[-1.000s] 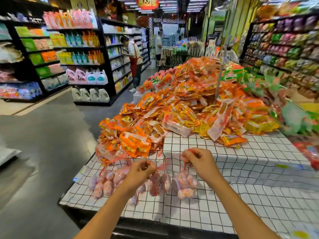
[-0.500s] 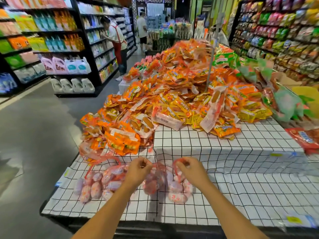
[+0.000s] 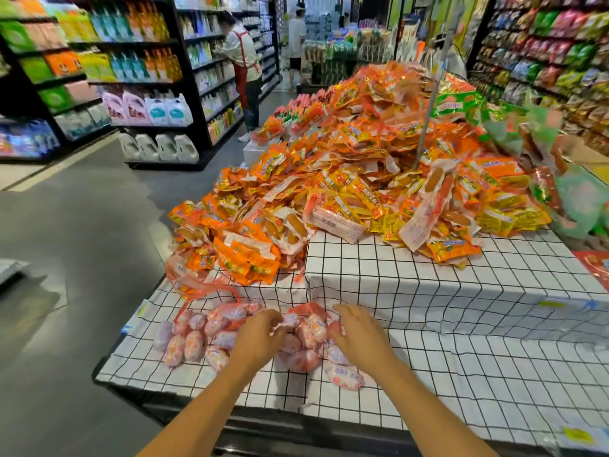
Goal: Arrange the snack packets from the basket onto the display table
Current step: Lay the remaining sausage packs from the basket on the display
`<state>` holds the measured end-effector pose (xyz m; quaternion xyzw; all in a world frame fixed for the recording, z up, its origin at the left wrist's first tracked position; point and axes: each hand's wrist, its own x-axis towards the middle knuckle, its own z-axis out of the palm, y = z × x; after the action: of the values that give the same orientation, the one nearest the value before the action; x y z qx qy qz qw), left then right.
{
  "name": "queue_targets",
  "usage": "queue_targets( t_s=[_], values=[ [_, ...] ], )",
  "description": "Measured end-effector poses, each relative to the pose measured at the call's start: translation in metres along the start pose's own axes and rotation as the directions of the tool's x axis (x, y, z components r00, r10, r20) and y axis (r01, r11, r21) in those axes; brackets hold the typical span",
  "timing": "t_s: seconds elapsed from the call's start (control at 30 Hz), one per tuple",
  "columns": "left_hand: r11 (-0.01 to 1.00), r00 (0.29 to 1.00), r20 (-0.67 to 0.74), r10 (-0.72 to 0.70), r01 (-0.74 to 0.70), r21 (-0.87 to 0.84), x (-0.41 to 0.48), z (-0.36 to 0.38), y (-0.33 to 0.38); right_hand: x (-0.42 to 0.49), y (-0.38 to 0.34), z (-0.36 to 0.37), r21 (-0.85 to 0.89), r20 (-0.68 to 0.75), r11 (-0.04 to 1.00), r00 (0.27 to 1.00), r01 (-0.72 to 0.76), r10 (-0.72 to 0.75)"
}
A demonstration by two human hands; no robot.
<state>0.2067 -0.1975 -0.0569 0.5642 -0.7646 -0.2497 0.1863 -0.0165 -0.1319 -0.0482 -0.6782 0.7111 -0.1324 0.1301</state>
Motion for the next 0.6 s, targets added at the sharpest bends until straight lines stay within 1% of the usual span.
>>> queue_targets(
  t_s=[0.13,0.2,0.37,0.5,0.53,0.6],
  values=[
    [0.979,0.993,-0.089,0.078,-0.060,0.196,-0.027,-0.022,-0.013,0.007,-0.024,0.002,-0.090,0.007,0.977,0.981,0.193,-0.193],
    [0.971,0.989,-0.133,0.064,-0.031,0.238,-0.047,-0.033,-0.029,0.014,-0.042,0.009,-0.117,0.028,0.954,0.962,0.275,-0.273],
    [0.930,0.968,-0.222,-0.113,0.182,0.320,-0.108,-0.065,-0.079,0.019,-0.101,0.043,-0.196,0.105,0.872,0.893,0.449,-0.437],
    [0.867,0.920,-0.299,-0.253,0.353,0.352,-0.165,-0.094,-0.121,0.009,-0.167,0.070,-0.193,0.144,0.794,0.817,0.577,-0.559],
    [0.846,0.903,-0.325,-0.281,0.393,0.361,-0.180,-0.100,-0.134,0.005,-0.187,0.076,-0.181,0.162,0.774,0.794,0.607,-0.586],
    [0.806,0.873,-0.333,-0.357,0.468,0.363,-0.214,-0.113,-0.158,-0.004,-0.226,0.092,-0.128,0.227,0.742,0.747,0.659,-0.625]
  ],
)
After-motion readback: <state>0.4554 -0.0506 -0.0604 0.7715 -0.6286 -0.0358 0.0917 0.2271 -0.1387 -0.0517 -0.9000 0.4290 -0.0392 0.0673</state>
